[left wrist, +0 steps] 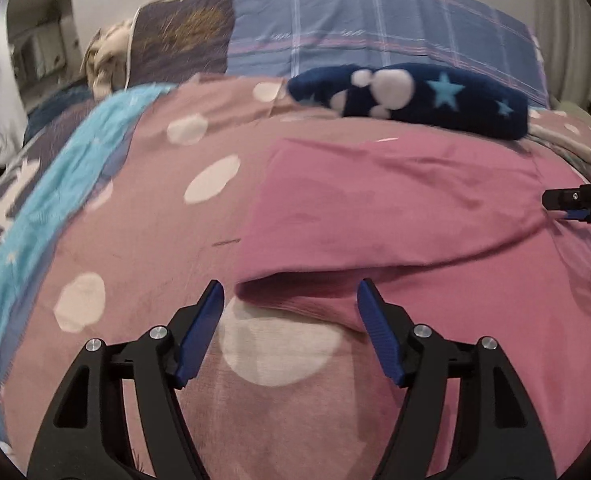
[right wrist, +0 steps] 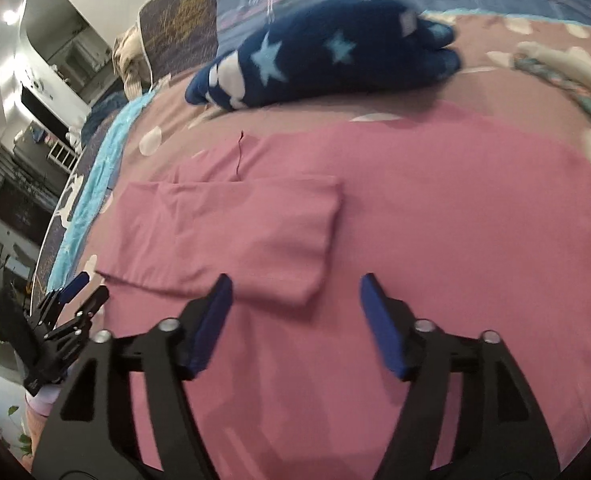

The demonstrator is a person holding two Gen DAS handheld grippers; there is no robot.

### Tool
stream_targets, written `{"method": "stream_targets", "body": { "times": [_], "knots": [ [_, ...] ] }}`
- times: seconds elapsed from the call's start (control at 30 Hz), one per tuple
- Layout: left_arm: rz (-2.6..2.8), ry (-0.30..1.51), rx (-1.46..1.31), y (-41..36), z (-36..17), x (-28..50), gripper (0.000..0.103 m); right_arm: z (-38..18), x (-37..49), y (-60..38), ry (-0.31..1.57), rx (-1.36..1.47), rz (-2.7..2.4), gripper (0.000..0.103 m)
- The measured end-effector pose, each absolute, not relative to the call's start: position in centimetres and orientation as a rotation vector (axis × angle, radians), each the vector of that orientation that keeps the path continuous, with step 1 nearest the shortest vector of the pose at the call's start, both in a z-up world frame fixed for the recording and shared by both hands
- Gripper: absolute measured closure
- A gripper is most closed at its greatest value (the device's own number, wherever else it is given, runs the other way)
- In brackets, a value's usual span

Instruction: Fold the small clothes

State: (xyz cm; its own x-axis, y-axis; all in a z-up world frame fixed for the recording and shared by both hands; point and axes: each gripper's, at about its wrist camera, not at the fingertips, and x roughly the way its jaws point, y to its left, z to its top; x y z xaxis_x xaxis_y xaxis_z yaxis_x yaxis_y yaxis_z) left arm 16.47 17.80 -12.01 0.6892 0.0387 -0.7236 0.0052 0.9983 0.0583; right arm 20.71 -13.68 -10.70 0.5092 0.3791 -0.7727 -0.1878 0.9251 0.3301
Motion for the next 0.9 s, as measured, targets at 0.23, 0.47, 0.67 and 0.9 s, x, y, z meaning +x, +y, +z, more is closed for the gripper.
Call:
{"method": "stream_targets", "body": {
  "times": [0.23, 0.47, 0.67, 0.9],
  "knots": [
    [0.031, 0.857, 0.026, 18.1, -13.1, 17.3, 0.026, -8.8, 20.5, -10.8, 0.899, 0.179, 0.377, 0.099],
    [0.065, 0.822, 0.116, 16.6, -12.9, 16.8, 0.025, -0.8, 15.8, -19.2, 0.707, 0.251, 0.208, 0.099],
    [0.065, 0.804, 0.173, 15.6, -12.7, 16.5, 0.025, -6.2, 16.5, -24.7, 0.862, 0.335, 0.132, 0.098],
    [0.047, 0.801, 0.176, 15.4, -12.8, 16.3, 0.025, -8.9, 15.6, -25.8, 0.948, 0.351, 0.090, 0.087]
  ]
}}
